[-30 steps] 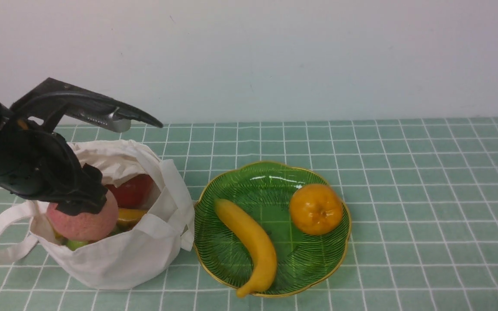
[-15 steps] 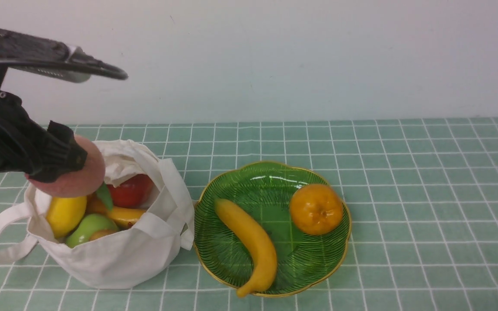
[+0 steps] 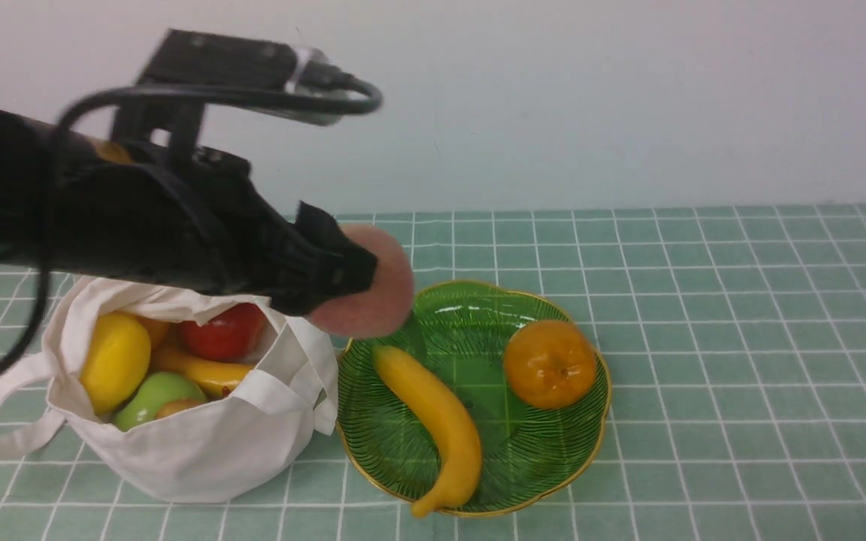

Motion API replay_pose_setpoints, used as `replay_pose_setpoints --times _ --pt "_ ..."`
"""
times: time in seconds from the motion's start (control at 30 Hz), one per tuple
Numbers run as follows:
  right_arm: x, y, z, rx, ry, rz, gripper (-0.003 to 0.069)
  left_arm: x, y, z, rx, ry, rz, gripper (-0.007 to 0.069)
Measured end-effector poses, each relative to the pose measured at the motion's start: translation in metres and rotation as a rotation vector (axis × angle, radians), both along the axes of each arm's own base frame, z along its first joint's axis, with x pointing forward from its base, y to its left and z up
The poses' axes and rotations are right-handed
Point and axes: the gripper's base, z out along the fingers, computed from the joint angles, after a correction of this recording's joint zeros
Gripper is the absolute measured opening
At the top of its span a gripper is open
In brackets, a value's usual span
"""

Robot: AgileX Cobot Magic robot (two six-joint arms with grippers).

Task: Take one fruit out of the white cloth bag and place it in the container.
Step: 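Move the peach from the bag and place it on the plate with the left gripper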

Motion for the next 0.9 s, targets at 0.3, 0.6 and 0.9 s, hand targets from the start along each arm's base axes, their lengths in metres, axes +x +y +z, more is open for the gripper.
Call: replay_pose_setpoints --times 0.3,0.6,0.9 --pt "0.0 0.0 0.0 0.0 0.0 0.0 -0.0015 0.048 -0.038 -0.078 0.066 0.059 0.018 0.0475" --pt "0.0 0.0 0.0 0.0 0.0 0.0 -0.0015 0.072 -0.044 -0.115 0.056 0.053 0.114 0.0475" --pt "0.0 0.0 0.0 0.0 0.0 0.0 -0.0015 0.078 -0.044 -0.112 0.048 -0.023 0.14 0.052"
